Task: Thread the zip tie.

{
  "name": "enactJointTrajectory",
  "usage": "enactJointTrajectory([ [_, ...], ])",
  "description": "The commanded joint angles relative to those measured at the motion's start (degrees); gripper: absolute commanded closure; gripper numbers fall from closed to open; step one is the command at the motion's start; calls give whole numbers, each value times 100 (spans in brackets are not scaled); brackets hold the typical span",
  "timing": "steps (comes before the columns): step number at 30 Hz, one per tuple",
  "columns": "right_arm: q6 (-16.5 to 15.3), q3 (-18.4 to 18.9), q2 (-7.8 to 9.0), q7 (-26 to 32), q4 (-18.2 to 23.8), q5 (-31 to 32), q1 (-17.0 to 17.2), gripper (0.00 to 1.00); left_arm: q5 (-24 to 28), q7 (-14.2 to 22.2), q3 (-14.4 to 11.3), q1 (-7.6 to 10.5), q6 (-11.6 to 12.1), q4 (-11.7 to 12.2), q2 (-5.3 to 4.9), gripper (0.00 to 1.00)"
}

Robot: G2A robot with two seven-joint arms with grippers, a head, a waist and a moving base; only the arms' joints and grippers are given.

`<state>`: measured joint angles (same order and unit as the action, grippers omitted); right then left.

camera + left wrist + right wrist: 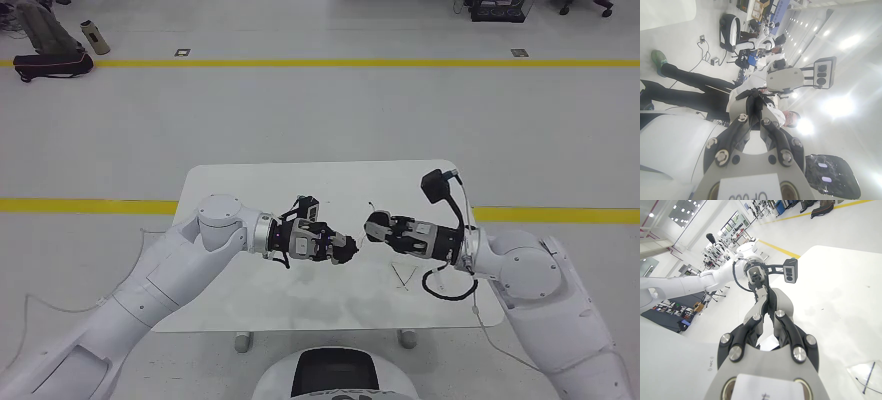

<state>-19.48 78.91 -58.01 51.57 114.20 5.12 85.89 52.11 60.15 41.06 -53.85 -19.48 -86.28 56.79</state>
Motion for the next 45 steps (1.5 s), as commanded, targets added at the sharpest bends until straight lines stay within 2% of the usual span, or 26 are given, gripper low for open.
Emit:
enactJointTrajectory([
  [1,0,5,3,-44,-27,-72,4,100,0,0,0,0,0,0,0,100],
  [10,0,5,3,-44,-27,-72,4,100,0,0,0,0,0,0,0,100],
  [12,0,-20,2,-111,11,-5,10,100,15,-54,-18,-61,11,-81,4,100],
  [20,0,160,78,77,226,-68,-16,100,157,618,23,-78,0,-52,-75,100],
  [23,0,187,107,158,267,-142,-40,100,197,765,7,-42,0,-29,-100,100],
  [28,0,164,144,271,308,-269,-97,100,284,789,-115,74,0,53,-118,100],
  [38,0,43,193,357,363,-422,-180,100,576,687,-339,334,0,227,-103,100],
  [45,0,41,197,334,364,-427,-190,100,638,600,-406,411,0,244,-95,100],
])
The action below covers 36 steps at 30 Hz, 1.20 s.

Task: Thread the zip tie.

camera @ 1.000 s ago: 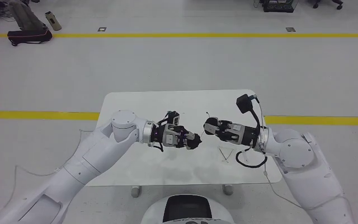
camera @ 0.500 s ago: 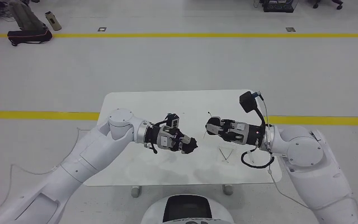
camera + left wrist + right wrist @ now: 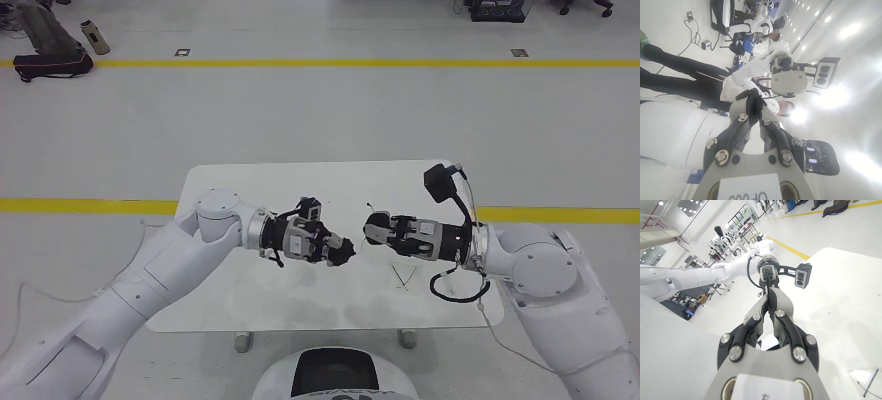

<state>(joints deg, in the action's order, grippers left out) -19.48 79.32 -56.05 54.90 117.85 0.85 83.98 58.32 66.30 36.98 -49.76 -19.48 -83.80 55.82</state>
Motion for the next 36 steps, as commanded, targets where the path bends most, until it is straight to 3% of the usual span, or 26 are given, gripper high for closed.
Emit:
enactJointTrajectory([
  [1,0,0,0,1,0,0,0,100,32,-30,7,0,0,-7,2,100],
  [36,0,-211,50,-222,-77,145,-69,100,36,-34,9,0,0,-9,3,100],
])
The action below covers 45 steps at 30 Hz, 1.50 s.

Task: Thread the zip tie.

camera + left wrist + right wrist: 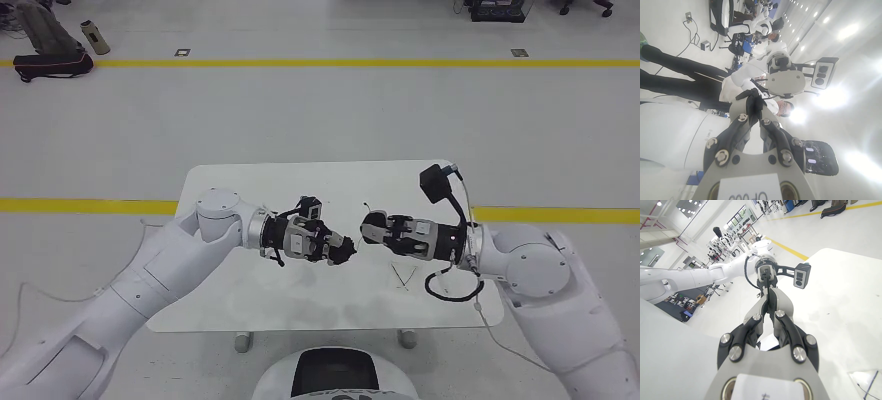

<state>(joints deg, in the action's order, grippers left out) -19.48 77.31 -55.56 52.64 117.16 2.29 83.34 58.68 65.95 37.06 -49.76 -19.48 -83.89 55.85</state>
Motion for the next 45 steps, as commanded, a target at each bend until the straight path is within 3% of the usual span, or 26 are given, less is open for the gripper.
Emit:
enactJointTrajectory([
  [1,0,-20,2,7,-17,6,-13,100,0,0,0,0,0,0,0,100],
  [45,0,-121,77,-86,-55,-20,-74,100,0,0,0,0,0,0,0,100],
])
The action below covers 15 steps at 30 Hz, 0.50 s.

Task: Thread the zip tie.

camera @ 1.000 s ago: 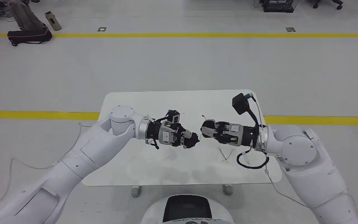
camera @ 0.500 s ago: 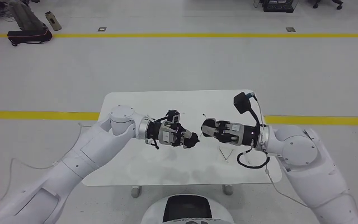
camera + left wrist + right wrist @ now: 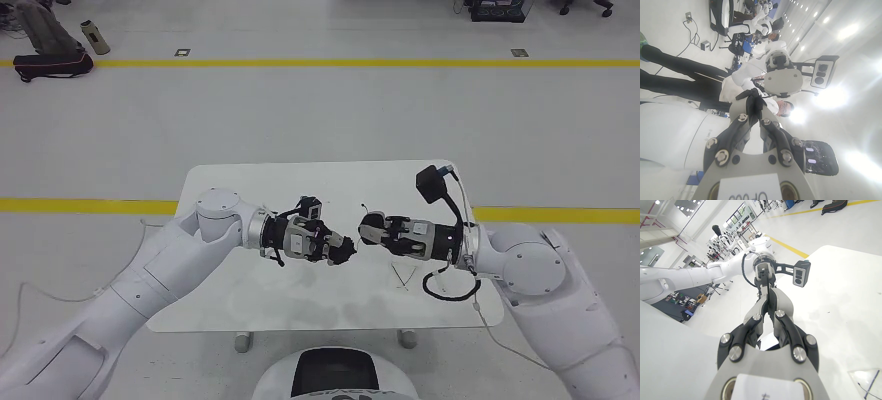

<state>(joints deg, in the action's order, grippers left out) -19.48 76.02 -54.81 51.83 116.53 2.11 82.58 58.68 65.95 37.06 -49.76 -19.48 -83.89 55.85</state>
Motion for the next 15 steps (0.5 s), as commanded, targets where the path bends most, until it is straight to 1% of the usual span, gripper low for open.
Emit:
enactJointTrajectory([
  [1,0,12,4,-7,11,-3,4,100,0,0,0,0,0,0,0,100],
  [15,0,-81,19,-2,-73,27,-45,100,0,0,0,0,0,0,0,100],
])
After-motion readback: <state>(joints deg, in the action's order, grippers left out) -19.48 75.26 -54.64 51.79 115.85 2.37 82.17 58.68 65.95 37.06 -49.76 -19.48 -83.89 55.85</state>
